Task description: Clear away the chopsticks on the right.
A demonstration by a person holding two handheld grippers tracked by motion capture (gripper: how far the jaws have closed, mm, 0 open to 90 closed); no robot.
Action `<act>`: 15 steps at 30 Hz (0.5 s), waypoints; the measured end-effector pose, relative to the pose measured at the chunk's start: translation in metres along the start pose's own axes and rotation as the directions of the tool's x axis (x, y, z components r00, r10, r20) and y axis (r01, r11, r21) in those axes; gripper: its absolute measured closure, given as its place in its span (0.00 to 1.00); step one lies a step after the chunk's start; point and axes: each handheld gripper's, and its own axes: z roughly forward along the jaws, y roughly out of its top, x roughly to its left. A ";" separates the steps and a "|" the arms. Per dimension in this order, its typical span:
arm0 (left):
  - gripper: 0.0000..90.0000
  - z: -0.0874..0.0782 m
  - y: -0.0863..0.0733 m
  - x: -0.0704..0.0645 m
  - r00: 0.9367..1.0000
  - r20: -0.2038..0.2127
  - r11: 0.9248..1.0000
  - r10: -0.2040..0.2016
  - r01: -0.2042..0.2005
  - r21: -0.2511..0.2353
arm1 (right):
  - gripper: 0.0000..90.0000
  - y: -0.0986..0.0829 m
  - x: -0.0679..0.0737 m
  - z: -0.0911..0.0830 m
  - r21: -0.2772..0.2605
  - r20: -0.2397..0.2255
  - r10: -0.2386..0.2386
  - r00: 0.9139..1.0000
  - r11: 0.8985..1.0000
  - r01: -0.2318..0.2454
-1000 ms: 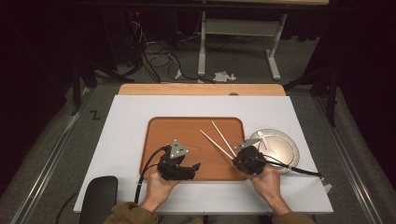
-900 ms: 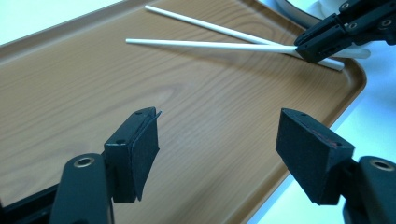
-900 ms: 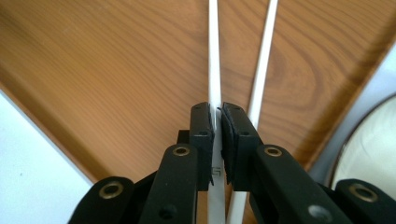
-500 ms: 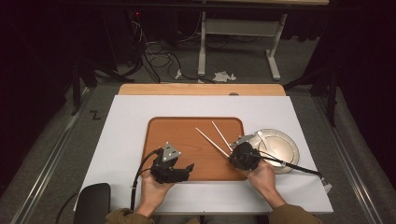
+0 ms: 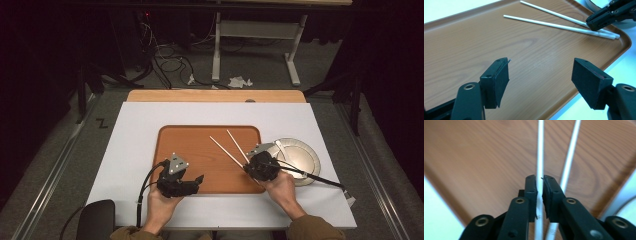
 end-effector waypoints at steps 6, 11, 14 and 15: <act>0.34 -0.002 -0.002 0.001 1.000 -0.009 1.000 -0.006 0.006 -0.001 | 0.94 0.001 0.004 0.013 0.025 -0.046 -0.024 0.999 0.999 0.025; 0.33 -0.005 -0.004 0.002 1.000 -0.023 1.000 -0.016 0.016 -0.001 | 0.94 0.004 0.002 0.020 0.045 -0.023 -0.032 0.999 0.998 0.033; 0.33 -0.007 -0.006 0.003 0.999 -0.030 1.000 -0.026 0.025 -0.004 | 0.94 0.005 -0.002 0.020 0.051 -0.010 -0.031 0.999 0.998 0.031; 0.33 -0.008 -0.007 0.003 0.999 -0.032 1.000 -0.026 0.026 -0.004 | 0.94 0.006 -0.003 0.021 0.055 -0.002 -0.029 1.000 0.998 0.029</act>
